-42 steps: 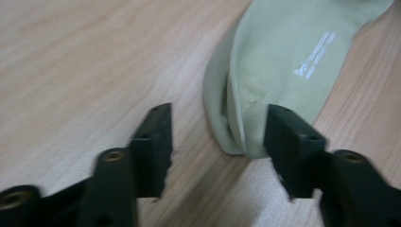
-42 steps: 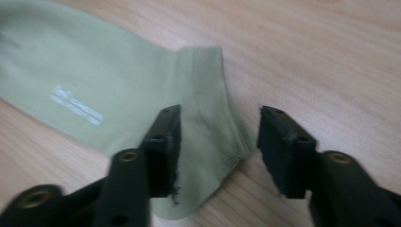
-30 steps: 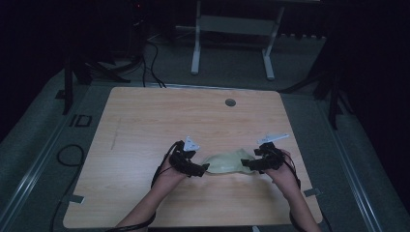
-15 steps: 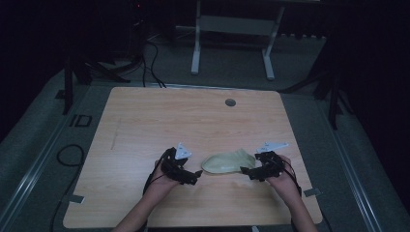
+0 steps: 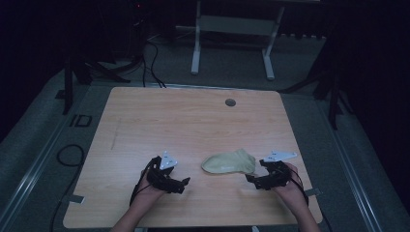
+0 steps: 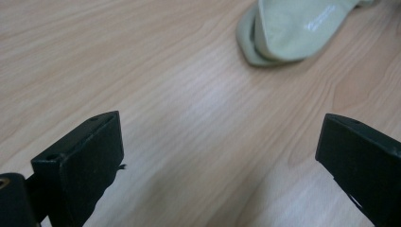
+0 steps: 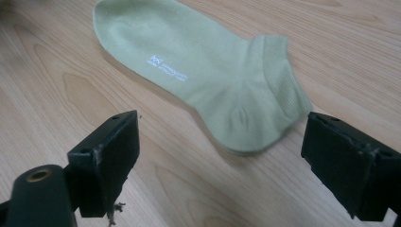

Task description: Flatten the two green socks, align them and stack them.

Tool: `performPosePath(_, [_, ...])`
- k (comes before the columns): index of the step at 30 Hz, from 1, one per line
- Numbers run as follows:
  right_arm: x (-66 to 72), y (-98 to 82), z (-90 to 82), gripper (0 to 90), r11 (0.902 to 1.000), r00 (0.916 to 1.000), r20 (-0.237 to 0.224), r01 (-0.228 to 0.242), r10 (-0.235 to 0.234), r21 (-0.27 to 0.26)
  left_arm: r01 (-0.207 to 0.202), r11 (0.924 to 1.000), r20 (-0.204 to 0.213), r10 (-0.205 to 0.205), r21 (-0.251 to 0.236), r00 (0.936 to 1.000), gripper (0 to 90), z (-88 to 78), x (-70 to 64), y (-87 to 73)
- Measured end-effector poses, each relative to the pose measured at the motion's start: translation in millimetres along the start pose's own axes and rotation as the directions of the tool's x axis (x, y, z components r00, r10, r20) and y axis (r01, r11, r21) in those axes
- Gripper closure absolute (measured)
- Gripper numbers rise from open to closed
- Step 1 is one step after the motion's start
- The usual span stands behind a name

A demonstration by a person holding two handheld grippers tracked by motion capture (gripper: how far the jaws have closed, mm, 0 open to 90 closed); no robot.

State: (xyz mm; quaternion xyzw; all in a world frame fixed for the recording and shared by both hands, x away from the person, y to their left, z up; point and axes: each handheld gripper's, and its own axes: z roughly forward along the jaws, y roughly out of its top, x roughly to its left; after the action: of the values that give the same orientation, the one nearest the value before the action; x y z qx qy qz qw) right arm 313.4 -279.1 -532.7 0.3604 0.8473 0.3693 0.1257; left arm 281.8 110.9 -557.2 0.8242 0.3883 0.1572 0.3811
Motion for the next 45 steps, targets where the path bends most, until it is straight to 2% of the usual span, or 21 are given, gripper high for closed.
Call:
performPosePath(8, [3.8, -15.8, -10.6, 11.0, 0.9992, 0.9996, 0.013, 0.027, -0.027, -0.029, 0.009, 0.9999, -0.011, -0.009, -0.012, 0.9999, 1.6, -15.3, 1.7, -21.6])
performPosePath(11, [3.4, -22.7, -14.6, 11.0, 0.9984, 0.9992, 0.027, 0.030, -0.028, -0.048, 0.001, 0.9998, -0.030, -0.001, -0.017, 0.9996, 1.6, -23.7, 1.7, -29.4])
performPosePath(15, [3.9, -32.5, -19.5, 10.8, 0.9974, 0.9984, 0.044, 0.038, -0.035, -0.061, 0.011, 0.9995, -0.044, -0.012, -0.031, 0.9990, 1.6, -35.4, 2.4, -39.5])
performPosePath(24, [1.9, -55.1, -28.4, 10.8, 0.9962, 0.9987, 0.050, 0.017, -0.013, -0.086, 0.031, 0.9988, -0.073, -0.033, -0.038, 0.9968, 1.6, -49.7, 10.8, -58.8])
performPosePath(26, [2.0, -60.2, -30.6, 10.9, 0.9950, 0.9974, 0.070, 0.022, -0.016, -0.097, 0.035, 0.9986, -0.074, -0.038, -0.039, 0.9966, 1.6, -51.7, 13.1, -62.7])
performPosePath(29, [1.6, -67.9, -32.9, 10.8, 0.9953, 0.9945, 0.103, 0.028, -0.018, -0.093, 0.044, 0.9979, -0.098, -0.049, -0.047, 0.9940, 1.6, -55.5, 15.7, -66.7])
performPosePath(33, [-0.9, -75.5, -34.9, 10.9, 0.9950, 0.9938, 0.111, 0.004, 0.007, -0.100, 0.061, 0.9960, -0.122, -0.068, -0.065, 0.9902, 1.6, -62.3, 20.1, -72.0])
performPosePath(39, [-1.0, -84.5, -40.0, 10.8, 0.9921, 0.9919, 0.127, 0.010, 0.006, -0.125, 0.069, 0.9951, -0.155, -0.079, -0.072, 0.9847, 1.6, -68.7, 19.7, -82.7])
performPosePath(41, [-1.7, -86.5, -42.0, 10.8, 0.9912, 0.9883, 0.153, 0.020, 0.000, -0.131, 0.068, 0.9948, -0.152, -0.079, -0.077, 0.9853, 1.6, -70.1, 18.9, -84.0])
performPosePath(43, [-2.2, -87.8, -43.7, 10.8, 0.9887, 0.9887, 0.149, 0.010, 0.013, -0.150, 0.075, 0.9935, -0.154, -0.088, -0.085, 0.9842, 1.6, -70.7, 18.6, -85.2])
performPosePath(45, [-1.7, -87.8, -43.8, 10.8, 0.9876, 0.9873, 0.158, 0.019, 0.006, -0.156, 0.075, 0.9932, -0.153, -0.089, -0.089, 0.9842, 1.6, -69.8, 18.8, -86.0])
